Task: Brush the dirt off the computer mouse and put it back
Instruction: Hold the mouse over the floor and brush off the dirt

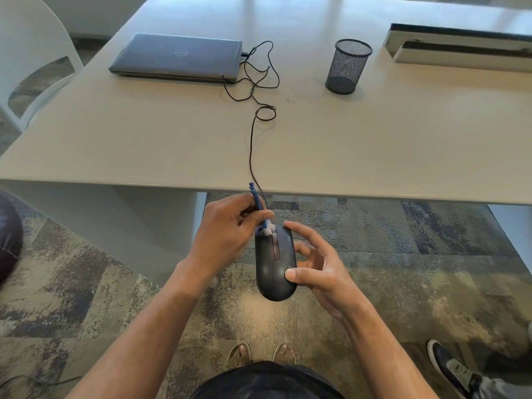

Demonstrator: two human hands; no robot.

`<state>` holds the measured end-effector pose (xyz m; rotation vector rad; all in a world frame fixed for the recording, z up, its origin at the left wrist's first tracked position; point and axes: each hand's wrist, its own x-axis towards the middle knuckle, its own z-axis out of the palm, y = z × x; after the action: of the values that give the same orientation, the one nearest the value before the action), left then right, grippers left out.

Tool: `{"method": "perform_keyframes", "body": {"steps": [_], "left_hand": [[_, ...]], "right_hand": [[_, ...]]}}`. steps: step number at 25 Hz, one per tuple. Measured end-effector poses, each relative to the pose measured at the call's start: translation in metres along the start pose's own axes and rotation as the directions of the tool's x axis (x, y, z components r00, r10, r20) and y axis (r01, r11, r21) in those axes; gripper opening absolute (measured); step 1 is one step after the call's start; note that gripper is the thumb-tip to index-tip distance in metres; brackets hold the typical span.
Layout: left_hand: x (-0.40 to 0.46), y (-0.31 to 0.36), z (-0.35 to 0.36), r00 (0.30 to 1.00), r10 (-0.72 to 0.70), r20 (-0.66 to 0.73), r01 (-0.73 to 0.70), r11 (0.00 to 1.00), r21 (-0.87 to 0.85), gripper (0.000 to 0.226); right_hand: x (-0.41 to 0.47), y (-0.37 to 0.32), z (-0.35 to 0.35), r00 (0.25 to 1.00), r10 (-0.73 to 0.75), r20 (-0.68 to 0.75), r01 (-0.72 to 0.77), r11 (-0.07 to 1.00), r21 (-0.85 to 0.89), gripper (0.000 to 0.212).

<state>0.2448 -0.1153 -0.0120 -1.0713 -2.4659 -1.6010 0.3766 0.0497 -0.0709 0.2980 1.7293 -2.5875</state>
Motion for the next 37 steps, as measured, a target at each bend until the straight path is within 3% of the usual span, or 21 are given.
{"method": "perform_keyframes", "body": {"steps": [5, 7, 9, 10, 12, 15, 26, 30, 33, 37], "left_hand": [[0.002, -0.001, -0.004, 0.998, 0.011, -0.068, -0.004, 0.994, 0.106, 0.019], [0.0, 0.004, -0.007, 0.993, -0.067, -0.101, 0.062, 0.997, -0.047, 0.013], [0.0, 0.011, -0.01, 0.988, -0.153, 0.02, 0.153, 0.954, -0.257, 0.008], [-0.001, 0.013, -0.012, 0.981, -0.157, 0.115, 0.184, 0.941, -0.283, 0.012], [-0.002, 0.014, -0.014, 0.954, -0.116, 0.277, 0.182, 0.958, -0.223, 0.02], [-0.004, 0.014, -0.013, 0.935, -0.05, 0.351, 0.123, 0.974, -0.191, 0.014], [-0.003, 0.021, -0.001, 0.971, 0.014, 0.237, 0.008, 0.996, -0.091, 0.011], [-0.004, 0.026, -0.009, 0.962, 0.005, 0.273, 0.053, 0.978, -0.203, 0.009], [-0.005, 0.024, -0.008, 0.923, 0.031, 0.383, 0.002, 0.996, -0.085, 0.01], [-0.005, 0.022, -0.003, 0.971, 0.068, 0.229, -0.092, 0.991, 0.1, 0.014]], "right_hand": [[-0.002, -0.001, -0.002, 1.0, 0.005, 0.001, -0.005, 1.0, 0.006, 0.082], [-0.001, -0.002, -0.004, 1.0, 0.006, -0.009, -0.006, 1.0, -0.003, 0.081], [-0.001, -0.002, -0.004, 1.0, 0.009, -0.014, -0.009, 1.0, -0.007, 0.08], [-0.001, -0.002, -0.004, 1.0, 0.01, -0.014, -0.011, 1.0, -0.007, 0.08], [0.0, -0.002, -0.002, 1.0, 0.012, -0.02, -0.012, 1.0, -0.01, 0.079], [0.0, -0.002, 0.0, 0.999, 0.012, -0.039, -0.013, 1.0, -0.022, 0.079], [0.003, -0.002, -0.002, 0.999, 0.042, -0.021, -0.044, 0.993, -0.109, 0.098], [0.005, -0.005, -0.003, 0.999, 0.05, 0.005, -0.049, 0.989, -0.142, 0.102], [0.007, -0.006, -0.002, 0.998, 0.056, 0.008, -0.054, 0.987, -0.149, 0.103], [0.008, -0.004, -0.001, 0.998, 0.054, -0.017, -0.056, 0.99, -0.128, 0.104]]}}
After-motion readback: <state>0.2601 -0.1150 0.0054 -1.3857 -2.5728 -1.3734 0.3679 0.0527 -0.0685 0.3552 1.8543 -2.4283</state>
